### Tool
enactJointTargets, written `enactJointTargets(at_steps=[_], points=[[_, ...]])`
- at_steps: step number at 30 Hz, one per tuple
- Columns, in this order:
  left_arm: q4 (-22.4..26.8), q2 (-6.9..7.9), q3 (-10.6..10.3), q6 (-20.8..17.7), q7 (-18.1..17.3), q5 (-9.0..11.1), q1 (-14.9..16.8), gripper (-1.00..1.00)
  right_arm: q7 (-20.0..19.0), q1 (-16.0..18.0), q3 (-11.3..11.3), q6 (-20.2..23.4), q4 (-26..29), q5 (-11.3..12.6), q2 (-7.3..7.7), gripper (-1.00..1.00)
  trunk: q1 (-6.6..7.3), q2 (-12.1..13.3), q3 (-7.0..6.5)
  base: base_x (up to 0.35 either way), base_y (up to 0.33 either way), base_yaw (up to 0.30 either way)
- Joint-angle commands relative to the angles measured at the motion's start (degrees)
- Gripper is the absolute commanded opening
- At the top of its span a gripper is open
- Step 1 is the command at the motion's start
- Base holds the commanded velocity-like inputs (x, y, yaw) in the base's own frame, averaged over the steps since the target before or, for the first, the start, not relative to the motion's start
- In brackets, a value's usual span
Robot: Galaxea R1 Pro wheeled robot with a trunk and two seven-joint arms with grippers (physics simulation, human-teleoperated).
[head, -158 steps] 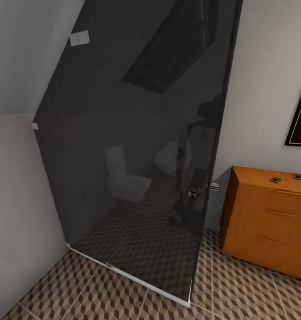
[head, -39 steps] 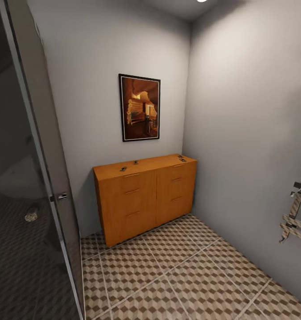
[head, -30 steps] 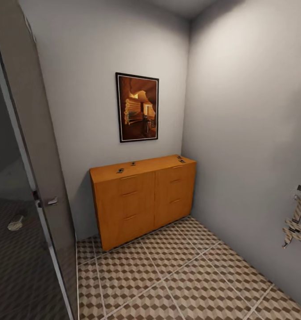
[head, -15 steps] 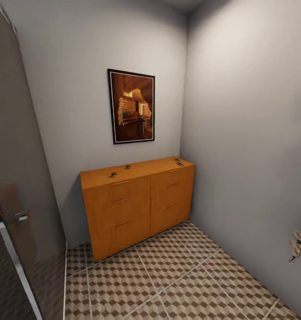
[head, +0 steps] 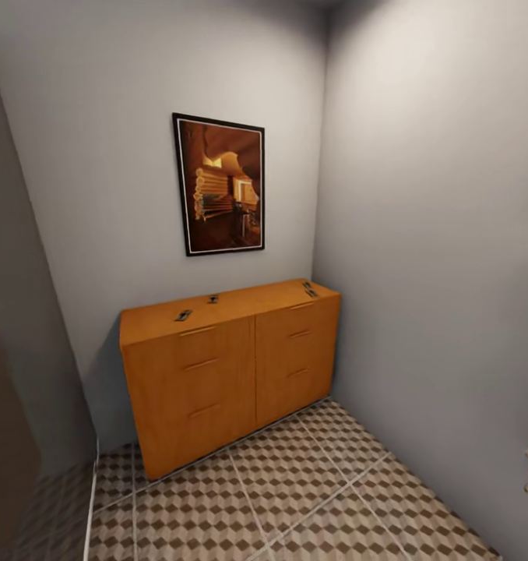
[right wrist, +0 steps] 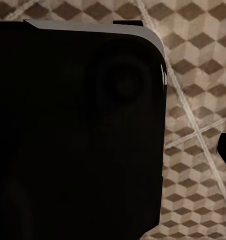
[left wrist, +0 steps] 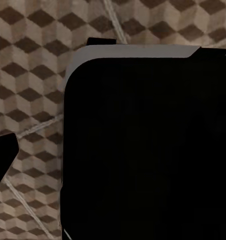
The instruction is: Take the four mousetraps from the cabinet in the bathroom and place them on the bathroom floor. Make sure all four end up on the same floor surface, and ensure that at least two of them are either under or directly next to the same bathroom sink.
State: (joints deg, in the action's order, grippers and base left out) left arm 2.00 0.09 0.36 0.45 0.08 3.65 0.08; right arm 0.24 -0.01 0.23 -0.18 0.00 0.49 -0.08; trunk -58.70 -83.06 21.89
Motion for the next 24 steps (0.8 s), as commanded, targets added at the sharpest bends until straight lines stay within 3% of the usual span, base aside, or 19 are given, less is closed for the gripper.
enactJointTargets(at_steps=[1, 24], points=[[0.02, 0.0, 0.0, 0.02, 0.01, 0.38, 0.01, 1.0, 0.02, 0.01, 0.0, -0.01, 0.0, 0.03, -0.01, 1.0, -0.03, -0.02, 0.04, 0.299, -0.106, 0.0], [0.02, 0.07, 0.0, -0.1, 0.01, 0.4, 0.01, 1.0, 0.08, 0.01, 0.08, -0.09, 0.0, -0.13, -0.01, 1.0, -0.03, -0.02, 0.04, 0.301, -0.099, 0.0]])
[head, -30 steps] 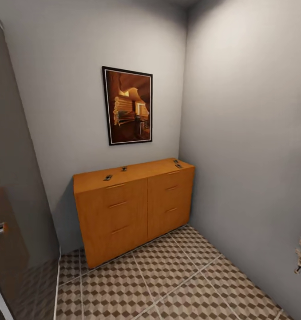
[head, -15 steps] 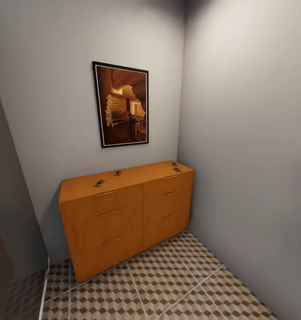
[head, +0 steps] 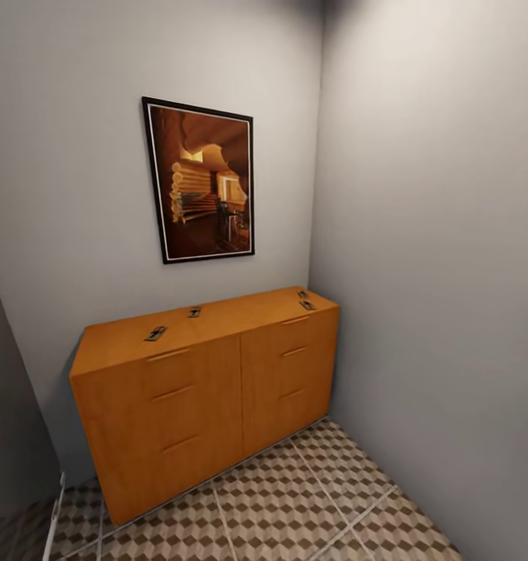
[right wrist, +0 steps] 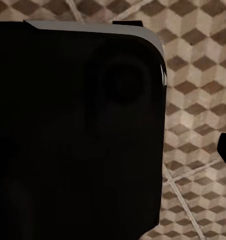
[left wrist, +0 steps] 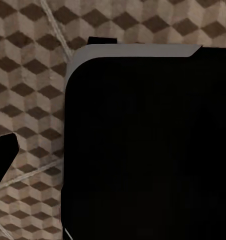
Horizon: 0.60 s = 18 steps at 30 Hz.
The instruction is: Take the four mousetraps from the cabinet in the bathroom and place them on the bathroom floor. Make sure all four end up on the same floor surface, and ensure that at least two of them are either under or directly next to the same bathroom sink.
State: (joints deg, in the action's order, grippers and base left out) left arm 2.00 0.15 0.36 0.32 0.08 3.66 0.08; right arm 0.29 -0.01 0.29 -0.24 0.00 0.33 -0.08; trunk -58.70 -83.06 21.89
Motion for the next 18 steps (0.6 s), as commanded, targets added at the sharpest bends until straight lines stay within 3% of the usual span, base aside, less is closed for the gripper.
enactJointTargets(at_steps=[1, 18], points=[[0.02, 0.01, 0.0, 0.03, 0.01, 0.38, 0.01, 1.0, 0.02, 0.01, 0.01, -0.03, 0.0, 0.03, -0.01, 1.0, -0.03, -0.02, 0.05, 0.301, -0.098, 0.0], [0.02, 0.02, 0.08, 0.21, 0.01, 0.47, 0.01, 1.0, 0.01, 0.01, -0.03, -0.03, 0.0, -0.03, -0.01, 1.0, -0.03, -0.02, 0.05, 0.301, -0.078, 0.0]])
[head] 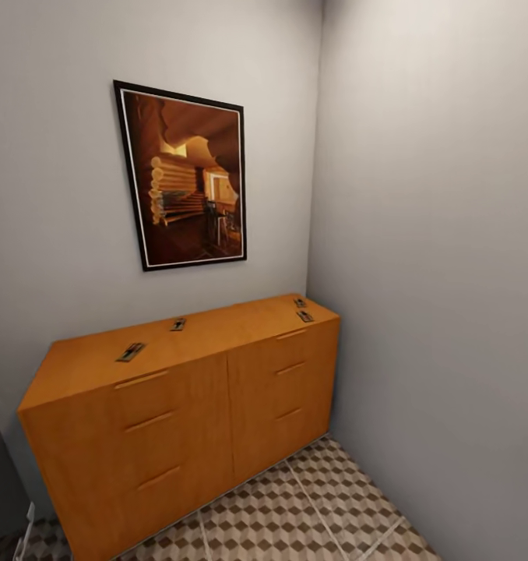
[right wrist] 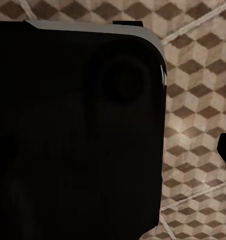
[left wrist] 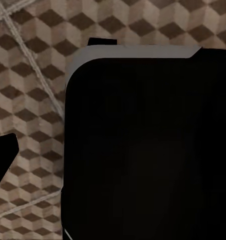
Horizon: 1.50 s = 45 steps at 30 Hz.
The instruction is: Take the four mousetraps from the cabinet in the bathroom and place them on the bathroom floor. Make sure all four end up on the same floor surface, and ensure that at least two of them are either under or directly next to the same bathroom sink.
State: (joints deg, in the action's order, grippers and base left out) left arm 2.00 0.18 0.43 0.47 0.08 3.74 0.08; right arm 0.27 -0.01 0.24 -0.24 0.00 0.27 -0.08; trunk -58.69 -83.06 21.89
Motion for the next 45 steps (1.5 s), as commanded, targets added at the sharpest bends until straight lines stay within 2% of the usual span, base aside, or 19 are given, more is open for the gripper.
enactJointTargets(at_steps=[1, 21, 45], points=[[0.02, 0.0, 0.01, 0.05, 0.01, 0.39, 0.01, 1.0, 0.02, 0.01, 0.02, -0.03, 0.0, 0.04, -0.01, 1.0, -0.03, -0.02, 0.04, 0.299, -0.021, 0.0], [0.02, 0.0, 0.01, 0.05, 0.01, 0.39, 0.01, 1.0, 0.0, 0.01, -0.02, -0.03, 0.0, 0.08, -0.01, 1.0, -0.03, -0.02, 0.04, 0.226, -0.003, 0.0], [0.02, 0.0, 0.01, 0.14, 0.01, 0.38, 0.01, 1.0, 0.0, 0.01, -0.06, -0.03, 0.0, 0.05, -0.01, 1.0, -0.03, -0.02, 0.04, 0.024, 0.0, 0.0]])
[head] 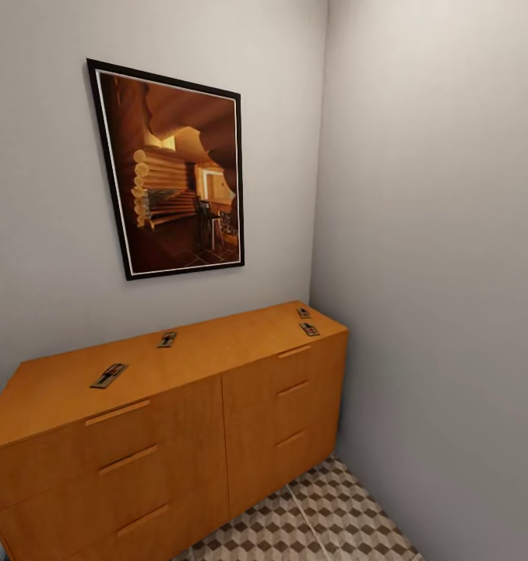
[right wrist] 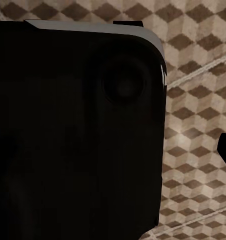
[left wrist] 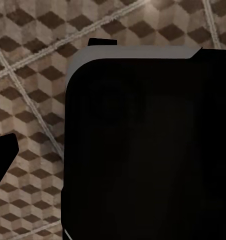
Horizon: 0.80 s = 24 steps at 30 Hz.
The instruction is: Take the four mousetraps from the cabinet in the bathroom and place them on the bathroom floor. Make sure all four end up on the same floor surface, and ensure that at least two of them are either under or directly next to the same bathroom sink.
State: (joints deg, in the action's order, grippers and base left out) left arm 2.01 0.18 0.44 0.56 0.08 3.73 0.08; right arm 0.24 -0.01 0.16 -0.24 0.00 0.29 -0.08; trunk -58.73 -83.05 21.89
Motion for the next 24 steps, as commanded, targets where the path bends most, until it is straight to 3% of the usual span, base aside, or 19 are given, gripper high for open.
enactJointTargets(at_steps=[1, 9, 24], points=[[0.01, 0.0, 0.0, 0.06, 0.01, 0.39, 0.01, 1.0, 0.02, 0.01, 0.0, -0.03, 0.0, 0.02, -0.01, 1.0, 0.0, -0.03, 0.04, 0.0, 0.0, 0.0], [0.01, 0.0, 0.0, 0.06, 0.01, 0.4, 0.01, 1.0, 0.02, 0.01, -0.17, -0.03, 0.0, -0.2, -0.01, 1.0, 0.0, -0.03, 0.04, 0.0, 0.0, 0.077], [0.01, 0.0, 0.0, 0.06, 0.01, 0.4, 0.01, 1.0, 0.03, 0.01, -0.25, -0.03, 0.0, -0.3, -0.01, 1.0, 0.0, -0.03, 0.04, 0.0, 0.0, 0.243]])
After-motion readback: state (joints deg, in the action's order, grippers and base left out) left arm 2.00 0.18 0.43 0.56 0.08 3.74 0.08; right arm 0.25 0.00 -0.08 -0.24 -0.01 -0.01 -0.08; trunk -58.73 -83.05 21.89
